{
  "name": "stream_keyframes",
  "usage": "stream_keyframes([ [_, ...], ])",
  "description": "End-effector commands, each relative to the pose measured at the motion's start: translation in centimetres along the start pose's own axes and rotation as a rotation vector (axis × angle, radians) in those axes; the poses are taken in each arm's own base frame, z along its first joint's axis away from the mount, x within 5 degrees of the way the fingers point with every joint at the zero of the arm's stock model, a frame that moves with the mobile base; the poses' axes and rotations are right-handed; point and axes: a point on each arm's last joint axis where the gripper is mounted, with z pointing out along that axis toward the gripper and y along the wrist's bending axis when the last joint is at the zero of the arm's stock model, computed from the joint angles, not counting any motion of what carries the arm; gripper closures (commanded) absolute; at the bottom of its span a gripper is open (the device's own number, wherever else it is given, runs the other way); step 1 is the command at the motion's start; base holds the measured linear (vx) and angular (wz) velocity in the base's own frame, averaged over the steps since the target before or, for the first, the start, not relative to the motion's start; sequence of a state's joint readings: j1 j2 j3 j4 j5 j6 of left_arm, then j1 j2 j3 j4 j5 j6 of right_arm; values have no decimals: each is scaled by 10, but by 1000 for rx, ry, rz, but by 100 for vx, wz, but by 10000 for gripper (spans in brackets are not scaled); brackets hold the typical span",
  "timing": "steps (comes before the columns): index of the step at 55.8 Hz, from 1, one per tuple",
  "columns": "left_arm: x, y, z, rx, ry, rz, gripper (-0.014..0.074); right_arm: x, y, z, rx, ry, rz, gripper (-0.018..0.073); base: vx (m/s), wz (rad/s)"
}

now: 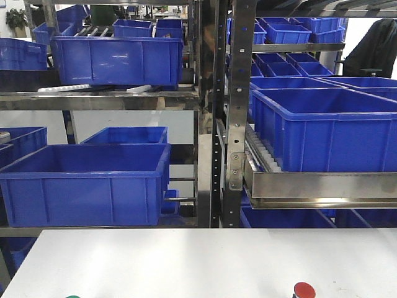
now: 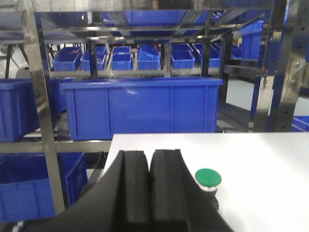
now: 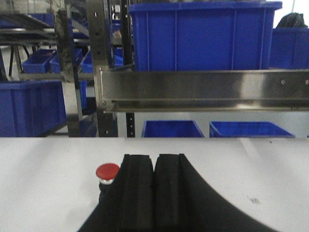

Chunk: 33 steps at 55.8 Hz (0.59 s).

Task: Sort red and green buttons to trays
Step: 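Move the left gripper over the green button and the right over the red button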

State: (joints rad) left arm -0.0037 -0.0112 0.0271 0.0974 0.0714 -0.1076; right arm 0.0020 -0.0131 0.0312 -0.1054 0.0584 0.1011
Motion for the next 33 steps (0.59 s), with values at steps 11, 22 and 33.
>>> stream_keyframes([
  [11, -26, -2, -5, 22, -213, -35, 603, -29, 2, -5, -21, -281, 10, 568, 0, 0],
  [22, -62, -2, -14, 30, -311, -72, 603, -73, 0, -5, 0, -194, -1, 568, 0, 0],
  [33, -112, -1, -17, 12, -293, -35, 603, -115, -1, 12, 9, -112, -7, 568, 0, 0],
])
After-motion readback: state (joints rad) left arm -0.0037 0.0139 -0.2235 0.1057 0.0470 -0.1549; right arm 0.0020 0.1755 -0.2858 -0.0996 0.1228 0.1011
